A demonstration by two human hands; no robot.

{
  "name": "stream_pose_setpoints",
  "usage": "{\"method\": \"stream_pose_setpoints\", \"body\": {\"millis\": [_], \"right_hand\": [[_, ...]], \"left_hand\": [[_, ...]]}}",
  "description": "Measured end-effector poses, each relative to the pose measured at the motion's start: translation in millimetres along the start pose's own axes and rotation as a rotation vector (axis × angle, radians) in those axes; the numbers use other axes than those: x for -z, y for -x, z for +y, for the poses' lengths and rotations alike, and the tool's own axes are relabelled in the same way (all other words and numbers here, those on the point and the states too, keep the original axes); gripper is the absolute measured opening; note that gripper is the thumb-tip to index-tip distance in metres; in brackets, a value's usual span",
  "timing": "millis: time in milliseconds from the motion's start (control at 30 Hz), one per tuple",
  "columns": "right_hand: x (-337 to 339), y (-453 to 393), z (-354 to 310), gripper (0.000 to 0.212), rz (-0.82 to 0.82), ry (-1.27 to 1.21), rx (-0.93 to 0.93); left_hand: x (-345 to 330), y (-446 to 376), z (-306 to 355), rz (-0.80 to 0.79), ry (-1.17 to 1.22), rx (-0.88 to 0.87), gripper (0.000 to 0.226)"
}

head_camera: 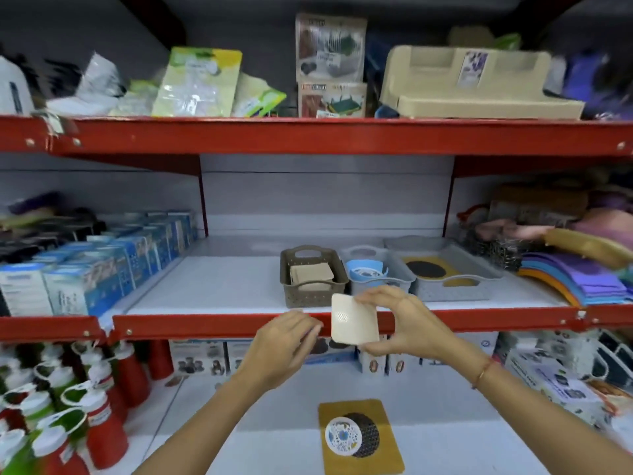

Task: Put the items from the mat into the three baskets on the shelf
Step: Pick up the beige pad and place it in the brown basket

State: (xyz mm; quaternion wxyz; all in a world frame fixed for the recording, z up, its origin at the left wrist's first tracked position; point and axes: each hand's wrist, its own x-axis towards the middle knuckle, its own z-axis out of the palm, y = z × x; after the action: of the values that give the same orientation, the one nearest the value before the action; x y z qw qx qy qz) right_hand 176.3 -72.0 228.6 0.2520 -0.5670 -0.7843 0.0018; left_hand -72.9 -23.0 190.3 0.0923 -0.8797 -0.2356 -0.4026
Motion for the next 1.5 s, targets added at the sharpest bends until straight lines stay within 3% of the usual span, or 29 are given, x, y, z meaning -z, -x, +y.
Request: {"method": "stream_pose_setpoints", "body": {"millis": [100,200,333,467,833,900,1067,1233,1400,1500], "right_hand": [[14.0,-28.1,-1.7,0.082,0.046,-0.009,0.023],[24.8,-65.6,1.7,0.083,0.046,0.019,0.025],[26.6,-113.0,8.2,0.079,-0.012,0.027,0.021],[13.4,-151.3,21.0,0.078,-0.121,0.02,-0.06],[-17.7,-190.5,29.4,0.065,-0.42,-0.062,-0.085],[-20.8,-187.6,27.4,0.055,-0.406,-0.056,-0.08],[-26.7,-184.5,24.2,0.028,-0.192,0.029,-0.115],[-33.9,-185.4,13.4,0.047,-0.196,0.152,-0.112],[-28.7,-173.8,3.8,0.039,-0.211,0.19,-0.136],[-28.0,-153.5,-7.0,0.031,-0.045,0.13,-0.097]], "left_hand": [[11.1,-27.5,-14.3,0.096,-0.037,0.023,0.028],[12.0,-54.3,-40.7,0.131,-0.046,0.174,0.029],[0.4,-65.3,-83.0,-0.175,-0.083,0.431,0.068],[-17.2,-55.7,-109.1,-0.416,-0.047,0.539,0.098],[-26.1,-48.3,-114.9,-0.351,0.097,0.531,0.086],[-25.4,-48.0,-114.7,-0.347,0.102,0.528,0.085],[-25.6,-49.5,-113.7,-0.33,0.111,0.515,0.085],[-25.3,-49.6,-112.7,-0.322,0.111,0.517,0.087],[-23.9,-49.6,-111.5,-0.33,0.084,0.507,0.09],[-22.7,-49.2,-108.1,-0.297,0.04,0.48,0.086]]}}
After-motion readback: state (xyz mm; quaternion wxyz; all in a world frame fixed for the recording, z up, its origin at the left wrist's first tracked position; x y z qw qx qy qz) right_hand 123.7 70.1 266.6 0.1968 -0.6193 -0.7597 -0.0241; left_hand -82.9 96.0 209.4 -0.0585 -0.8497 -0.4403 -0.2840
